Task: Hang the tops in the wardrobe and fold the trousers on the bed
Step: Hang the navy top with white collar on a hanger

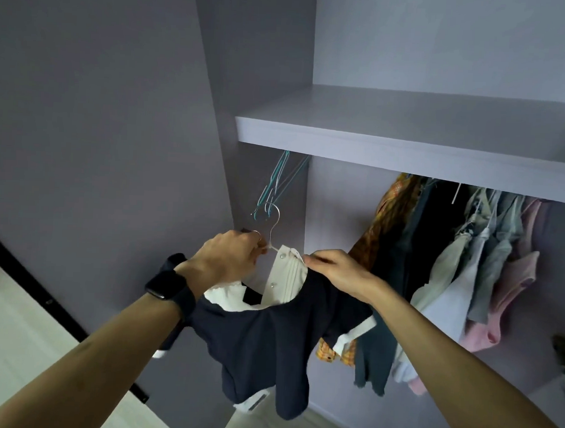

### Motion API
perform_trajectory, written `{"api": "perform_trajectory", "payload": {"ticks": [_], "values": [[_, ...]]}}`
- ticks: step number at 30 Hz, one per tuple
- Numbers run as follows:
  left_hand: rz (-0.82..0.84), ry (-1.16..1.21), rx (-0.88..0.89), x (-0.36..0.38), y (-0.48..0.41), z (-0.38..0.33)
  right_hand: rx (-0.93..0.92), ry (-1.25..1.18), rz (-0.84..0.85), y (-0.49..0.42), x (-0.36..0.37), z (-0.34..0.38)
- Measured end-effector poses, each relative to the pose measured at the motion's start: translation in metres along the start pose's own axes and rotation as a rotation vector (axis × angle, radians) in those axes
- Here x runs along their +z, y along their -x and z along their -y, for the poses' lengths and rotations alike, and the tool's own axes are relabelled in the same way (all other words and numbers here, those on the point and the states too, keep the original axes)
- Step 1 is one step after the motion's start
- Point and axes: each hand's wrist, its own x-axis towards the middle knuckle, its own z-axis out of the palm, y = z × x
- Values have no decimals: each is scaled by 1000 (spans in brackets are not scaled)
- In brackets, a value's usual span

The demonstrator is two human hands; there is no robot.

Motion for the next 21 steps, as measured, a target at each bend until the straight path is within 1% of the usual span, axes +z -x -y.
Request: {"api": "perform_trajectory", "payload": {"ticks": [2,4,5,7,8,9,11,12,13,14,16,17,18,20,21], "values": [[75,165,24,0,2,-4,-155,165,-145,-7,6,-7],[70,296,30,0,1,-6,-236,210,-304,-10,12,-5],[30,317,25,2,-2,-5,-285,199,-395,-11,13,-4],[-33,308,-12,3,-5,3,-439,178,-582,-3,14,1],[-43,298,-38,4,-8,10,-533,210,-658,2,13,0],[-50,296,-61,3,-10,16,-616,298,-709,8,11,-5],[-78,332,-98,-2,-13,25,-690,595,-701,21,7,-23],[-107,354,-105,-5,-13,27,-668,689,-656,26,5,-30],[-137,374,-106,-8,-14,28,-618,702,-618,30,3,-36],[-151,390,-100,-11,-15,27,-574,644,-609,31,-1,-37],[-149,377,-64,-17,-16,19,-547,487,-674,29,-7,-26],[-162,343,-44,-20,-17,14,-524,487,-703,24,-11,-14],[-182,307,-24,-23,-17,8,-484,544,-691,18,-15,-1],[-226,265,51,-31,-18,-4,-392,731,-542,4,-23,23],[-235,254,98,-35,-18,-8,-388,776,-440,-3,-25,29]]}}
